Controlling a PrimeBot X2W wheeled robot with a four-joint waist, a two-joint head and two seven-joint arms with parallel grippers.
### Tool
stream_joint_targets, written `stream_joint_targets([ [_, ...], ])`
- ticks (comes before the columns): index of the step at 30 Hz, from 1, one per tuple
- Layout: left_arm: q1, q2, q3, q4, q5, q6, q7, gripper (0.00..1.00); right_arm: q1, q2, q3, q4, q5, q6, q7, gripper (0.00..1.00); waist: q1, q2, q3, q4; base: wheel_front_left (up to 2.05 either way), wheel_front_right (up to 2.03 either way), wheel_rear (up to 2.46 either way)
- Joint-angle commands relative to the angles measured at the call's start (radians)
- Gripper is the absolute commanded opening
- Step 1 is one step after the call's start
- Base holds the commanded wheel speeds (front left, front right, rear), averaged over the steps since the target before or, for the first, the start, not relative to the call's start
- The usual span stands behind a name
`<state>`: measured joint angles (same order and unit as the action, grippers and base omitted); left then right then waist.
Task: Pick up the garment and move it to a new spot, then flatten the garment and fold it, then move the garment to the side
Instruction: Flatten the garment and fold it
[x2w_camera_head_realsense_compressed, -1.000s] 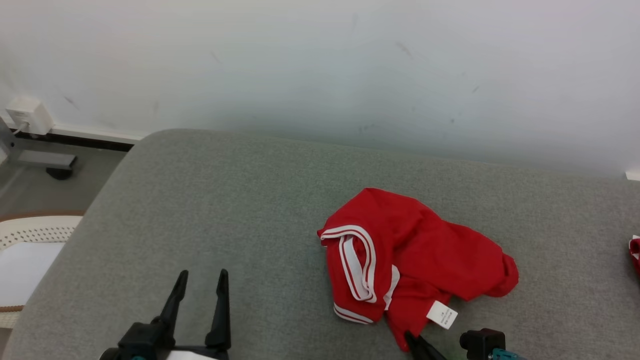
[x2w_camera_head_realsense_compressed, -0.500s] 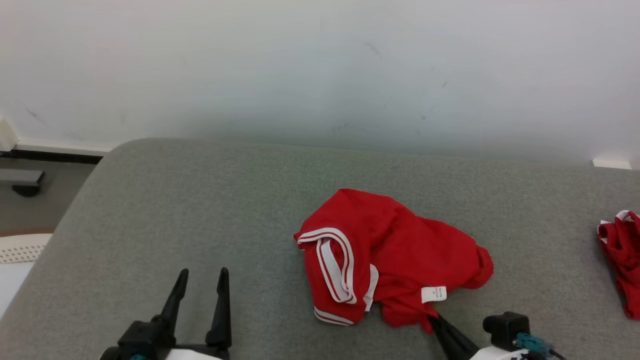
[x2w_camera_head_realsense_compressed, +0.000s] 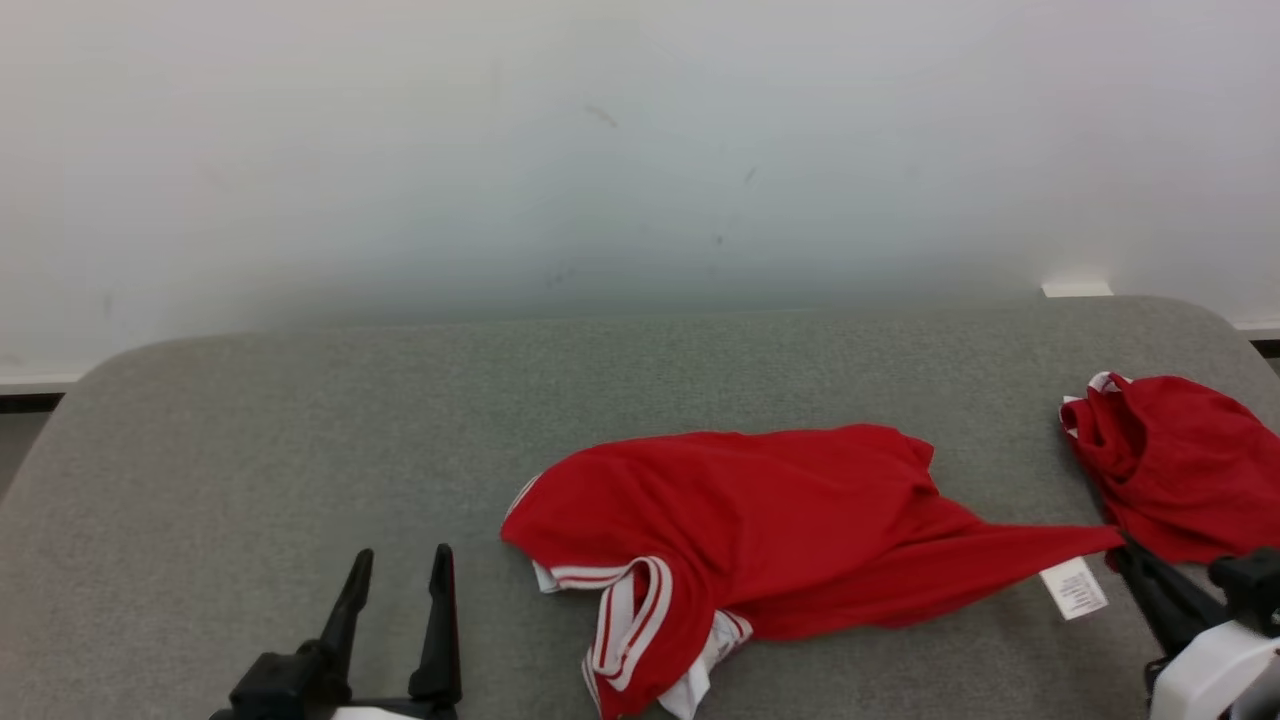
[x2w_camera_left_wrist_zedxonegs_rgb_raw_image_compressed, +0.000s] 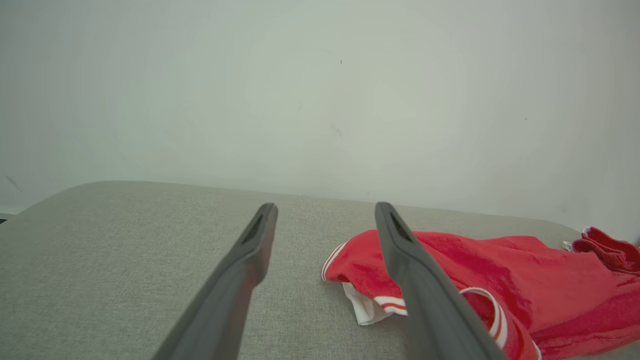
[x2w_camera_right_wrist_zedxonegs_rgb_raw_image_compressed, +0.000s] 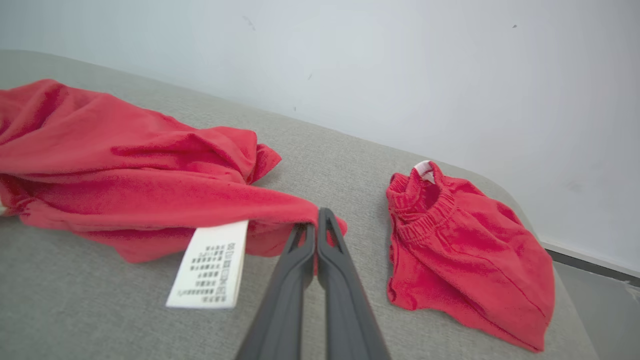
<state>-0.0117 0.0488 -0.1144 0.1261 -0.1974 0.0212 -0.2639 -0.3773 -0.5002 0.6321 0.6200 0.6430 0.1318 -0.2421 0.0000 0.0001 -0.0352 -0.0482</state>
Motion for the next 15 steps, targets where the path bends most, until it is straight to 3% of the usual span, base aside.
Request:
stream_joint_targets([
  [1,0.011,0.004,-0.001,0.000,-0.007,0.005,0.000,1.00,0.009,-0.042,-0.027,-0.014,-0.036,-0.002,0.011,0.00,0.0000,-0.0001,0.000,-0.027,0.00,0.00,0.00],
  [4,0.005,0.003,-0.004,0.003,-0.011,0.007,0.000,1.00,0.043,-0.071,-0.065,-0.037,-0.075,-0.002,0.033,0.00,0.0000,-0.0001,0.005,-0.040,0.00,0.00,0.00],
  [7,-0.002,0.003,-0.008,0.006,-0.020,0.009,0.000,1.00,0.086,-0.060,-0.104,-0.047,-0.084,-0.002,0.053,0.00,0.0000,-0.0001,0.011,-0.046,0.00,0.00,0.00],
  [8,-0.003,0.003,-0.009,0.006,-0.022,0.009,0.000,1.00,0.100,-0.050,-0.111,-0.046,-0.091,-0.002,0.056,0.34,0.0000,-0.0001,0.013,-0.047,0.00,0.00,0.00],
  [9,-0.005,0.003,-0.011,0.007,-0.025,0.010,0.000,1.00,0.113,-0.041,-0.118,-0.044,-0.098,-0.002,0.065,1.00,0.0000,-0.0001,0.015,-0.047,0.00,0.00,0.00],
  [15,-0.007,0.003,-0.012,0.010,-0.017,0.004,0.000,1.00,0.164,0.013,-0.210,-0.087,-0.127,-0.002,0.043,1.00,0.0000,-0.0001,0.016,-0.043,0.00,0.00,0.00],
])
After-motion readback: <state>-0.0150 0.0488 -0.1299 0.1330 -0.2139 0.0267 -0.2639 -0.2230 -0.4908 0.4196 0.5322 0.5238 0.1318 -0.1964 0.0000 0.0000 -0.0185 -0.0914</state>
